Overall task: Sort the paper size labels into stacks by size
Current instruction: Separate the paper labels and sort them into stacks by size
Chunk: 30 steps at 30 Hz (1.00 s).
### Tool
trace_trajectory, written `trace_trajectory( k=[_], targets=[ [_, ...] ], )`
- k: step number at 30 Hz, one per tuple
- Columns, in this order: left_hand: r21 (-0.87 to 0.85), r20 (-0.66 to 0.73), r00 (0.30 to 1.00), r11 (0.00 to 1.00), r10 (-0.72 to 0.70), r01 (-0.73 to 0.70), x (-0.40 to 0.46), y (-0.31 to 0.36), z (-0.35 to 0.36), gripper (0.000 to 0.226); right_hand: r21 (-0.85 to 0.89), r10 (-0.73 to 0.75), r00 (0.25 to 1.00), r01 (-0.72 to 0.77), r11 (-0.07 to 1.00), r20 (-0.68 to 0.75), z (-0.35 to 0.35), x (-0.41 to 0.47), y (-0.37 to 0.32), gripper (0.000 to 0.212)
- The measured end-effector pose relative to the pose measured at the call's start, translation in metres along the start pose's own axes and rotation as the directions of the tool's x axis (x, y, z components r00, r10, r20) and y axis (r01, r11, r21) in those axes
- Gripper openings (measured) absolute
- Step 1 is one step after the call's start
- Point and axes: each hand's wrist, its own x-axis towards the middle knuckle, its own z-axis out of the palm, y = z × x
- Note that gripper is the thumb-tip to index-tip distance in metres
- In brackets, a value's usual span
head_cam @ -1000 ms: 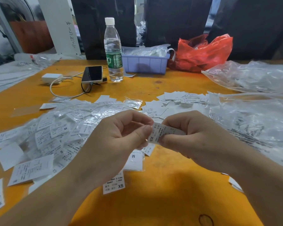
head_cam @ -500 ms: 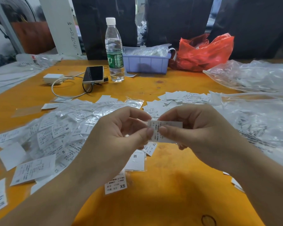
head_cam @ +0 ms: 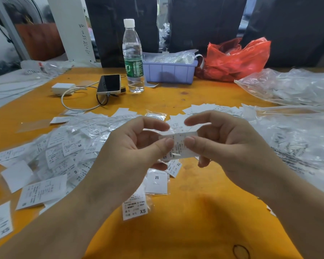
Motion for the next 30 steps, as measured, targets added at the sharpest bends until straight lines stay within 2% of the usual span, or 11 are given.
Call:
trace_trajectory(
  k=[5, 9, 16, 20, 25, 30],
  targets=[
    [-0.084, -0.008, 0.998, 0.995, -0.059, 0.058, 0.002, -0.001, -0.001, 0.018, 0.071, -0.028, 0.991, 0.037, 0.997, -0.128, 0.0, 0.0, -0.001, 0.03],
    [-0.158, 0.022, 0.994, 0.982, -0.103, 0.105, 0.002, -0.001, 0.003, 0.019, 0.034, -0.062, 0.979, 0.07, 0.997, -0.193, 0.007, -0.001, 0.001, 0.025],
    [-0.203, 0.029, 0.988, 0.967, -0.154, 0.156, 0.002, -0.003, 0.009, 0.02, -0.112, -0.11, 0.975, 0.09, 0.99, -0.193, 0.018, -0.004, 0.003, 0.018],
    [-0.278, 0.051, 0.969, 0.928, -0.241, 0.246, 0.003, -0.003, 0.009, 0.013, -0.178, -0.143, 0.967, 0.106, 0.978, -0.213, 0.017, -0.003, 0.004, 0.024],
    [-0.377, 0.127, 0.931, 0.851, -0.342, 0.364, 0.004, -0.001, 0.01, 0.017, -0.211, -0.167, 0.969, 0.128, 0.969, -0.181, 0.014, -0.002, 0.005, 0.025],
    [-0.351, 0.104, 0.933, 0.865, -0.346, 0.359, 0.005, -0.002, 0.009, 0.009, -0.212, -0.194, 0.968, 0.159, 0.964, -0.158, 0.01, 0.0, 0.008, 0.024]
  ],
)
